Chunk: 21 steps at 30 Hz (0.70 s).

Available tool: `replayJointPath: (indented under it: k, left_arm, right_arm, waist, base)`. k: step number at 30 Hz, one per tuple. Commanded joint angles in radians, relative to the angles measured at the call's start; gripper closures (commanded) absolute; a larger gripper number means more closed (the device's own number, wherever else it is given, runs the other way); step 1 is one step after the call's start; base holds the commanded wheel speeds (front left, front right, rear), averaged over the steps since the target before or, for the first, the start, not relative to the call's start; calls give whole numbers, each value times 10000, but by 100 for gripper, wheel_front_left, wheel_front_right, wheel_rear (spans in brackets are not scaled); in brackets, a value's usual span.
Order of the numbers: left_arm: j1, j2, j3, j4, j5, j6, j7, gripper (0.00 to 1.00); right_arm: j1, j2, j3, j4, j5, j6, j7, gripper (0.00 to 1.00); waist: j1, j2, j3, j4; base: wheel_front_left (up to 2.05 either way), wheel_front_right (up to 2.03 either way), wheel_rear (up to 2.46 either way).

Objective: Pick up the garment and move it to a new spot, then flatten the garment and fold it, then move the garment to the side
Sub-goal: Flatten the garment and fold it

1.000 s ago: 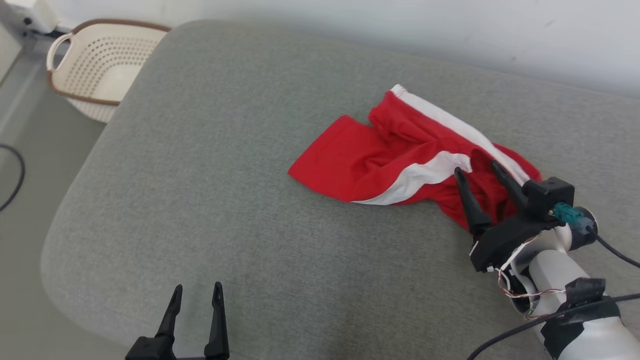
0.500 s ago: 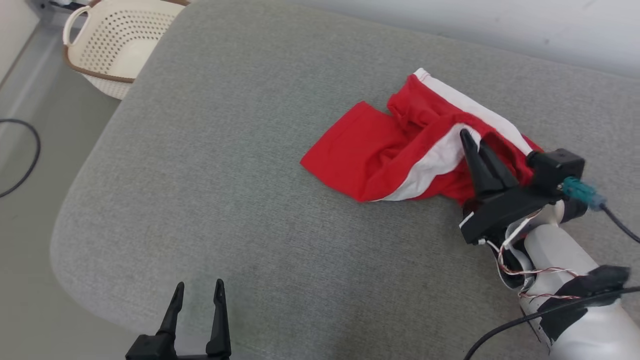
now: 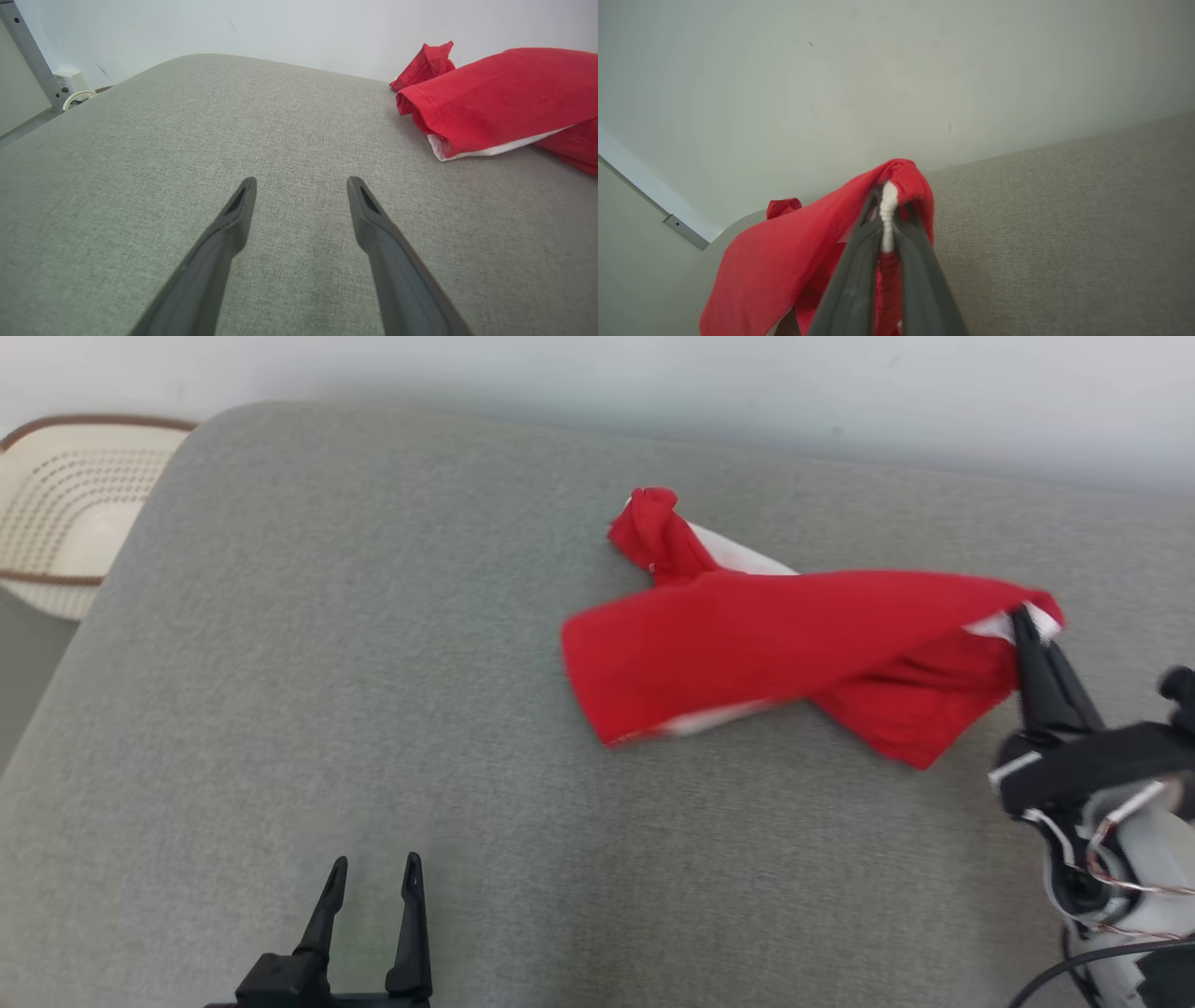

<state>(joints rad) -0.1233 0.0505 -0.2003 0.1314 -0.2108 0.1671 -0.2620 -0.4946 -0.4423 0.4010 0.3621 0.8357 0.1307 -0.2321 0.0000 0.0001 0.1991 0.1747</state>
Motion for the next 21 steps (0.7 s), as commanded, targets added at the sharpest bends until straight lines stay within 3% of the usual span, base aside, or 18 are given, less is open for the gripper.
replayJointPath:
  k: [1,3,9,10,11,12,21]
  left_arm:
    - [-6,2,6,59,9,-52,-36,0]
    - [-70,5,-37,97,28,-55,-37,0]
    - [-156,2,-215,172,66,-175,-37,0]
    - [-168,6,-227,191,80,-209,-37,0]
    - [-179,3,-260,200,92,-249,-37,0]
    - [-199,0,-290,197,113,-251,-37,0]
    - [-663,1,-528,280,40,-571,-36,0]
  right_arm:
    - [145,-103,-88,103,13,0,17,100]
    - [197,-349,-191,674,-275,0,159,100]
    - [-142,-238,-25,2848,-1041,0,195,100]
    - [-195,-196,50,3177,-1161,0,173,62]
    - [-216,-49,62,3530,-1153,0,170,15]
    - [-243,34,150,3722,-1250,1,141,0]
    - [114,57,483,3626,-2080,0,-325,0]
  waist:
    - [0,-1,-261,-374]
    - [0,-1,-283,-385]
    - [0,-1,-313,-327]
    - [0,-1,-322,-325]
    - [0,-1,-344,-340]
    - [0,-1,-369,-366]
    - [0,-1,-632,-1367]
  base:
    - [0,0,0]
    - [0,0,0]
    - [0,0,0]
    - [0,0,0]
    - [0,0,0]
    - [0,0,0]
    - [0,0,0]
